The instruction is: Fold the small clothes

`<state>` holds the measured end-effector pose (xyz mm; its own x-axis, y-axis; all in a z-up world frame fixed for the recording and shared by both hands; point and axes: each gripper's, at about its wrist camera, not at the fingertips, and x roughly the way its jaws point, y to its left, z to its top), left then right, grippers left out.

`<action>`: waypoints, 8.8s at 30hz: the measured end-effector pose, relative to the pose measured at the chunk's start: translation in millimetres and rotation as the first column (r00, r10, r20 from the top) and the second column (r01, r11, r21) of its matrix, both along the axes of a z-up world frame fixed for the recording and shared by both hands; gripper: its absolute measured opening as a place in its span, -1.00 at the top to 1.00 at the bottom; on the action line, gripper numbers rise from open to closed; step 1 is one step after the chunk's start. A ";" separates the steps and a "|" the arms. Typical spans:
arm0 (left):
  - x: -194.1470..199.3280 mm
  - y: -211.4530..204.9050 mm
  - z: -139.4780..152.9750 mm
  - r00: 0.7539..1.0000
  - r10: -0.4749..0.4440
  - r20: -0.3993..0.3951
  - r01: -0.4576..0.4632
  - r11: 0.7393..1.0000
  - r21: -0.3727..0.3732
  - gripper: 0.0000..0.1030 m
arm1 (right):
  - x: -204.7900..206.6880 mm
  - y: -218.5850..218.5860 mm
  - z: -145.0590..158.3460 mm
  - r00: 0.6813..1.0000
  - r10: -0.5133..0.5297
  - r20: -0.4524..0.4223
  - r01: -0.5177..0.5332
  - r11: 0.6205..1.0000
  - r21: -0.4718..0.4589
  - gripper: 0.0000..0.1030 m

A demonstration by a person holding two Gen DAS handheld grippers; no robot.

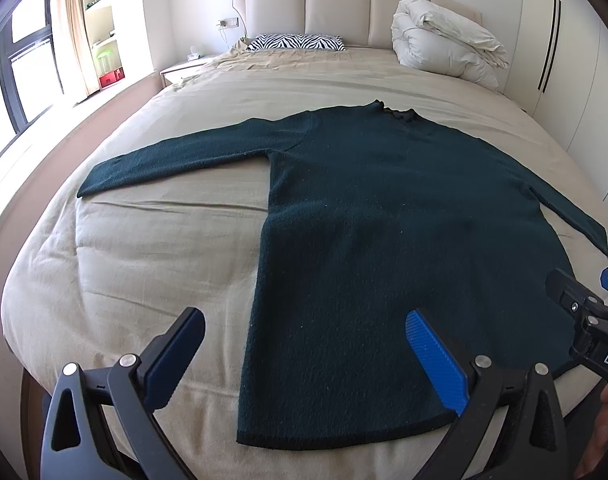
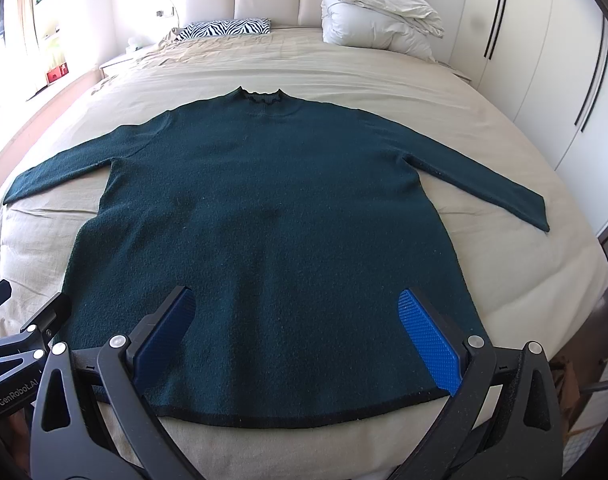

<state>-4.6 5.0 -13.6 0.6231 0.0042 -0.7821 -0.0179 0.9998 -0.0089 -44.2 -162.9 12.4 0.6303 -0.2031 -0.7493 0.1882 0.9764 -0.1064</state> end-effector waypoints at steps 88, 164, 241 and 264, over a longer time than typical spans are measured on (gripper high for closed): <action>232.4 423.0 -95.6 0.752 0.630 -0.194 -0.470 0.306 -0.828 0.86 | 127.3 19.5 -9.4 0.981 0.147 0.126 -0.178 0.938 0.297 -0.68; 316.4 121.5 -24.1 0.995 -0.042 0.088 0.086 0.805 -0.588 0.30 | 354.0 -231.4 -101.4 0.988 0.001 -0.156 0.084 0.838 0.540 0.86; 219.4 -39.0 -22.0 0.951 -0.306 0.053 0.288 0.807 -0.515 -0.88 | -2.7 -581.1 -143.4 0.637 -0.770 -0.025 0.305 0.223 0.926 -0.11; 267.5 -37.6 -18.2 0.958 -0.287 0.013 0.185 0.581 -0.792 -0.87 | 190.2 -289.5 6.5 0.969 -0.083 0.232 0.029 0.973 0.228 0.87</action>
<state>263.0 -32.6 -31.9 0.4253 -0.7720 -0.4724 0.1657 0.5795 -0.7979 146.0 -452.4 18.9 0.7884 -0.0890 -0.6087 0.2364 0.9573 0.1662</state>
